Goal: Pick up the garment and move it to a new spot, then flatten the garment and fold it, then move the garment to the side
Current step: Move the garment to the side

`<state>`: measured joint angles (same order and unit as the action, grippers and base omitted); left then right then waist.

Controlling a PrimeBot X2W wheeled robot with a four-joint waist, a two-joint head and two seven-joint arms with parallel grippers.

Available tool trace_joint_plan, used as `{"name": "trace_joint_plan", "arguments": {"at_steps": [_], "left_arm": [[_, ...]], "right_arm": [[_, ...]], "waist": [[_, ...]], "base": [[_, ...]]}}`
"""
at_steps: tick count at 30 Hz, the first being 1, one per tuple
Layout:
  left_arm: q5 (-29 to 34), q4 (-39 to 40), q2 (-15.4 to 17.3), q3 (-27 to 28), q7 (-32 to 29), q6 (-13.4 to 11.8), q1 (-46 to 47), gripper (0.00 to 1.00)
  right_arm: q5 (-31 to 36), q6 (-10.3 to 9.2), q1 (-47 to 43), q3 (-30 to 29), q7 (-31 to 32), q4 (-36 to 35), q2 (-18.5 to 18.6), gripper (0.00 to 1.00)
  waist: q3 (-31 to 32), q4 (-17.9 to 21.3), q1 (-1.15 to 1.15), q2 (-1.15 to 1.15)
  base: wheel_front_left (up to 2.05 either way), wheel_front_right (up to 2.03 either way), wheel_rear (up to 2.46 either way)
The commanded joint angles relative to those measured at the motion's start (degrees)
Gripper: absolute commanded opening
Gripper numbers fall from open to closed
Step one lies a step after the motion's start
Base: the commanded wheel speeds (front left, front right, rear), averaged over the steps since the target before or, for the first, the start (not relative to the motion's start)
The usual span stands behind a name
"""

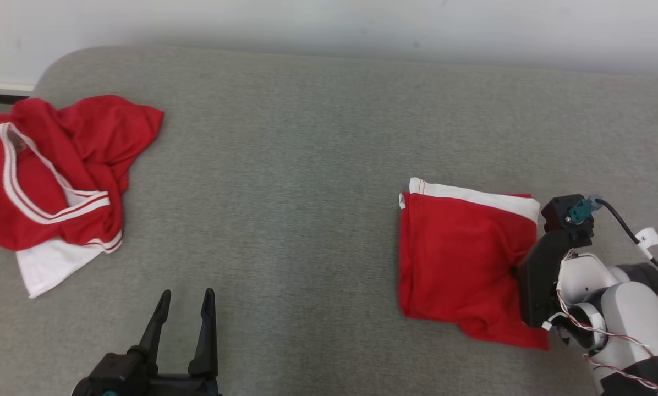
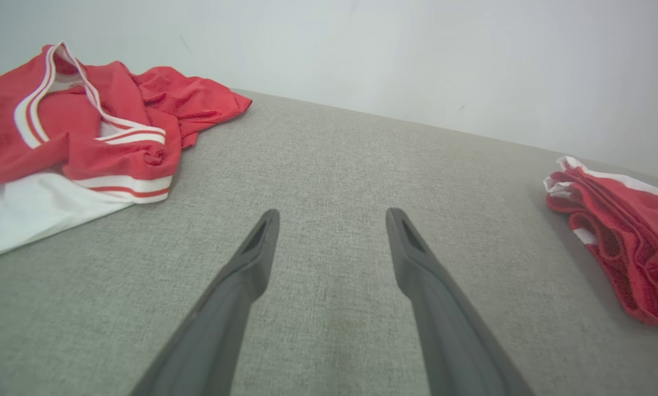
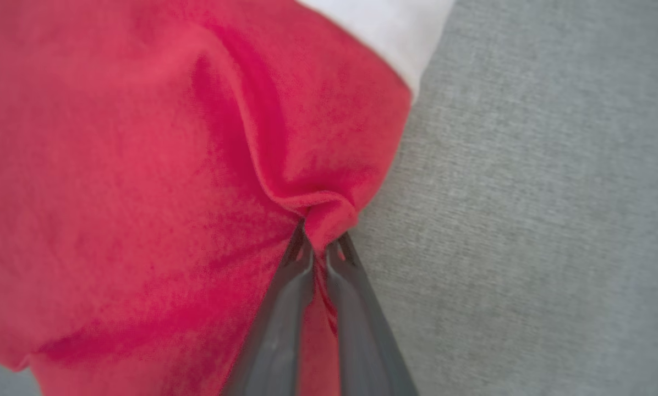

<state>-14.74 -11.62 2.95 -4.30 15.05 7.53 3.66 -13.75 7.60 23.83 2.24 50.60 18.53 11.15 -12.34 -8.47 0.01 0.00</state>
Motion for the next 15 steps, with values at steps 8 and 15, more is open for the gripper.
{"name": "trace_joint_plan", "arguments": {"at_steps": [8, 15], "left_arm": [[0.48, 2.40, -0.06, -0.41, 0.18, -0.09, 3.37, 1.00], [1.48, 5.36, 1.29, -2.01, 0.18, -0.09, 6.92, 1.00]], "right_arm": [[-0.95, -0.19, 3.17, 7.26, 0.79, -3.34, 10.29, 0.00], [-0.64, -0.18, 6.60, 9.36, -2.52, -3.49, 16.90, 0.00]], "waist": [[-3.96, 8.89, -0.01, 0.00], [-8.19, 14.74, -0.01, 0.00]], "base": [[0.00, 0.00, 0.00], [0.00, 0.00, 0.00]]}}
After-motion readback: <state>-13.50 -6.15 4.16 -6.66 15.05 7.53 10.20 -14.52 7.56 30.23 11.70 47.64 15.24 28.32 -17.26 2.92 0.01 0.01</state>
